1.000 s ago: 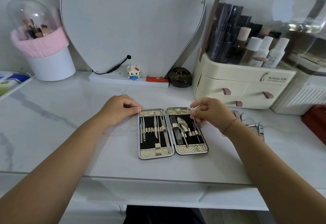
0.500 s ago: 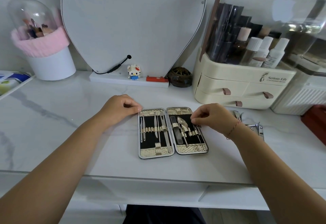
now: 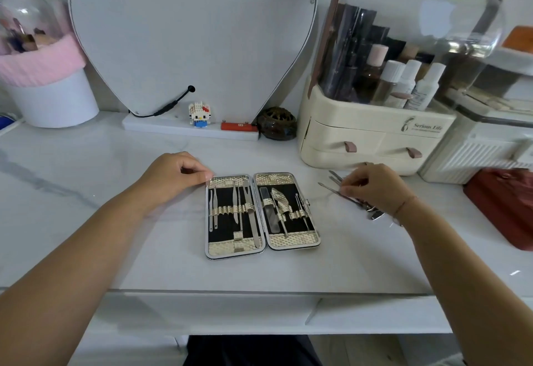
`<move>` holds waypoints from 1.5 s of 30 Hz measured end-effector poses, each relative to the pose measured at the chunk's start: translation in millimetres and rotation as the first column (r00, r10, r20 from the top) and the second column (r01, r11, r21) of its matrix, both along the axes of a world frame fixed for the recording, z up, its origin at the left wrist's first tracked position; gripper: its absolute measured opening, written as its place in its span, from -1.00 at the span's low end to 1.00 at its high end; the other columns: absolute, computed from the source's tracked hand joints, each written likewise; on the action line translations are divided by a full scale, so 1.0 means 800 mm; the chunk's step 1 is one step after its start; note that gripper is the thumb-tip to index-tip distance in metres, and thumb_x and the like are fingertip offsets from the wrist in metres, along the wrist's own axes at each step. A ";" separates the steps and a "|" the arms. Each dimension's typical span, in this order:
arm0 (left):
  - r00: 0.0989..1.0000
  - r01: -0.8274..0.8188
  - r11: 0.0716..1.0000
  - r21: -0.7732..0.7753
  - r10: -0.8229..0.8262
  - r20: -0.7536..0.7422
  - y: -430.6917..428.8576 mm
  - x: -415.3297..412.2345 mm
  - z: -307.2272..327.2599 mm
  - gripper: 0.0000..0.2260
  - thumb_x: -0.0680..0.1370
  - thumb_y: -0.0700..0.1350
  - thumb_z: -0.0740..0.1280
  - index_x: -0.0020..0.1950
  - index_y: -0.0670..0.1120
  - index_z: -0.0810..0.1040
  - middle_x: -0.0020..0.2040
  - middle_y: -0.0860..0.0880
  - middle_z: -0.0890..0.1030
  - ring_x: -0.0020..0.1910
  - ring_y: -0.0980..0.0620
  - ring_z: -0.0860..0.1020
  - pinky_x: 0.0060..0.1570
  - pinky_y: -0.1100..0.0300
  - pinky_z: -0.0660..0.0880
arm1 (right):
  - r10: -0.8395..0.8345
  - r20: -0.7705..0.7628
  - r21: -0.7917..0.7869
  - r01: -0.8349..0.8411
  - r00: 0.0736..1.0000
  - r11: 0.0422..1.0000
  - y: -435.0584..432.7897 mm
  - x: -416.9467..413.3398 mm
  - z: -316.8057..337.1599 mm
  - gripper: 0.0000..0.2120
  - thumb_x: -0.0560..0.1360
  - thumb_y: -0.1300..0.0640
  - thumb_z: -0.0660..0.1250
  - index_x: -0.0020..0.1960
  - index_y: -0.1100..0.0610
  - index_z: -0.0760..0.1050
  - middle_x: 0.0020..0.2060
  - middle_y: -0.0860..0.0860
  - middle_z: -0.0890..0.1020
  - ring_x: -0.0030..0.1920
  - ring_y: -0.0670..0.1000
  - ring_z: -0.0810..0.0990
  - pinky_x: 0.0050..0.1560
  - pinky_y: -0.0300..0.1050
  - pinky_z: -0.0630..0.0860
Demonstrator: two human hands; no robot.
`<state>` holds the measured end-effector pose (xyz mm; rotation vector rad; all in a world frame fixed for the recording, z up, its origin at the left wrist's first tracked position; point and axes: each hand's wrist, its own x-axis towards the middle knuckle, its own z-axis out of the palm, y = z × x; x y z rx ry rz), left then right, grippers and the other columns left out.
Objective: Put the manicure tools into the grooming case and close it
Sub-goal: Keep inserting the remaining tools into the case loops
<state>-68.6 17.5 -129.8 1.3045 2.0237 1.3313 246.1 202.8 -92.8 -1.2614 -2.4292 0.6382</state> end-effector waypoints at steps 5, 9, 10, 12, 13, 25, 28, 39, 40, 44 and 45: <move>0.999 -0.003 1.000 -0.007 0.002 -0.034 0.000 -0.001 0.000 -0.96 0.41 -0.18 0.48 -0.19 -0.04 0.69 -0.10 -0.03 0.63 -0.18 0.21 0.55 -0.12 0.48 0.39 | -0.005 0.127 0.063 -0.004 0.992 0.998 0.000 -0.013 -0.002 -0.93 0.33 0.15 0.46 -0.30 0.14 0.63 -0.49 0.09 0.62 -0.55 -0.05 0.47 -0.46 -0.34 0.41; 1.000 -0.008 1.000 0.001 0.008 -0.020 0.001 -0.001 -0.001 -0.96 0.41 -0.17 0.48 -0.19 -0.04 0.70 -0.11 -0.01 0.62 -0.22 0.27 0.52 -0.12 0.45 0.39 | 0.003 0.214 0.001 -0.004 0.977 1.000 0.001 -0.020 0.005 -0.87 0.36 0.16 0.42 -0.31 0.22 0.62 -0.52 0.12 0.57 -0.59 -0.02 0.43 -0.49 -0.20 0.50; 1.000 -0.009 1.000 0.002 0.009 -0.014 0.001 -0.001 -0.002 -0.96 0.41 -0.18 0.48 -0.19 -0.05 0.70 -0.12 -0.01 0.62 -0.23 0.27 0.52 -0.12 0.44 0.39 | 0.011 0.226 -0.023 -0.006 0.974 1.000 0.002 -0.020 0.005 -0.85 0.36 0.15 0.41 -0.31 0.22 0.61 -0.52 0.13 0.56 -0.60 -0.04 0.42 -0.50 -0.12 0.54; 1.000 -0.007 1.000 0.004 0.007 -0.018 0.001 -0.001 -0.002 -0.96 0.41 -0.18 0.48 -0.17 -0.06 0.70 -0.12 -0.01 0.62 -0.22 0.27 0.52 -0.12 0.45 0.38 | 0.030 0.237 -0.043 -0.020 0.971 0.999 0.002 -0.018 0.004 -0.84 0.37 0.14 0.39 -0.33 0.20 0.59 -0.51 0.17 0.54 -0.56 -0.11 0.45 -0.42 0.06 0.62; 1.000 -0.004 1.000 0.001 0.004 -0.025 0.001 -0.002 -0.002 -0.96 0.41 -0.17 0.48 -0.18 -0.05 0.70 -0.11 0.00 0.62 -0.21 0.26 0.53 -0.11 0.43 0.38 | 0.039 0.241 -0.046 -0.029 0.970 0.999 0.003 -0.017 0.003 -0.84 0.38 0.14 0.38 -0.34 0.17 0.59 -0.50 0.16 0.54 -0.50 -0.11 0.47 -0.37 0.09 0.63; 0.999 0.002 1.000 -0.020 -0.002 -0.036 0.000 -0.004 -0.001 -0.96 0.41 -0.15 0.48 -0.19 -0.02 0.69 -0.10 0.01 0.62 -0.15 0.18 0.55 -0.08 0.39 0.37 | 0.176 -0.059 -0.047 -0.179 0.983 0.983 -0.027 -0.039 0.021 -0.88 0.52 0.22 0.26 -0.20 0.17 0.48 -0.55 -0.12 0.54 -0.53 -0.20 0.42 -0.33 -0.33 0.35; 0.999 0.003 1.000 -0.030 -0.005 -0.043 -0.001 -0.003 0.002 -0.97 0.41 -0.13 0.48 -0.19 0.00 0.69 -0.10 0.01 0.63 -0.11 0.12 0.57 -0.05 0.33 0.39 | 0.230 -0.343 -0.267 -0.329 0.911 0.906 -0.054 -0.072 0.028 -0.89 0.49 0.31 0.30 0.01 0.20 0.45 -0.44 0.00 0.61 -0.47 -0.12 0.47 -0.41 -0.26 0.45; 0.999 -0.002 0.999 -0.035 0.000 -0.044 -0.001 -0.001 0.004 -0.92 0.40 -0.10 0.50 -0.26 0.07 0.65 -0.11 -0.02 0.62 -0.10 0.05 0.58 0.00 0.16 0.47 | 0.260 -0.437 -0.472 -0.466 0.861 0.748 -0.103 -0.203 -0.002 -0.61 0.46 0.36 0.35 0.26 0.20 0.40 -0.41 0.13 0.60 -0.46 -0.05 0.58 -0.38 -0.20 0.59; 0.999 -0.001 0.999 -0.033 -0.001 -0.048 -0.001 -0.002 0.004 -0.92 0.40 -0.09 0.50 -0.26 0.07 0.65 -0.11 -0.03 0.62 -0.09 0.04 0.58 0.02 0.13 0.48 | 0.262 -0.433 -0.469 -0.464 0.862 0.752 -0.102 -0.205 -0.002 -0.63 0.46 0.36 0.35 0.24 0.21 0.42 -0.42 0.12 0.60 -0.46 -0.05 0.58 -0.39 -0.21 0.58; 0.998 0.010 0.999 -0.045 -0.012 -0.057 0.000 -0.005 0.002 -0.97 0.40 -0.08 0.50 -0.22 0.03 0.67 -0.10 -0.01 0.63 -0.07 0.04 0.59 0.07 0.07 0.49 | 0.248 -0.418 -0.457 -0.439 0.874 0.774 -0.101 -0.208 -0.005 -0.68 0.46 0.33 0.36 0.19 0.21 0.45 -0.36 0.17 0.60 -0.44 -0.02 0.58 -0.40 -0.23 0.57; 0.998 0.012 0.999 -0.046 -0.014 -0.054 0.000 -0.006 0.002 -0.97 0.39 -0.08 0.50 -0.21 0.02 0.68 -0.10 -0.02 0.63 -0.06 0.03 0.59 0.08 0.05 0.50 | 0.246 -0.416 -0.447 -0.432 0.876 0.783 -0.101 -0.209 -0.007 -0.69 0.46 0.31 0.37 0.18 0.20 0.45 -0.36 0.17 0.60 -0.43 0.00 0.57 -0.40 -0.22 0.58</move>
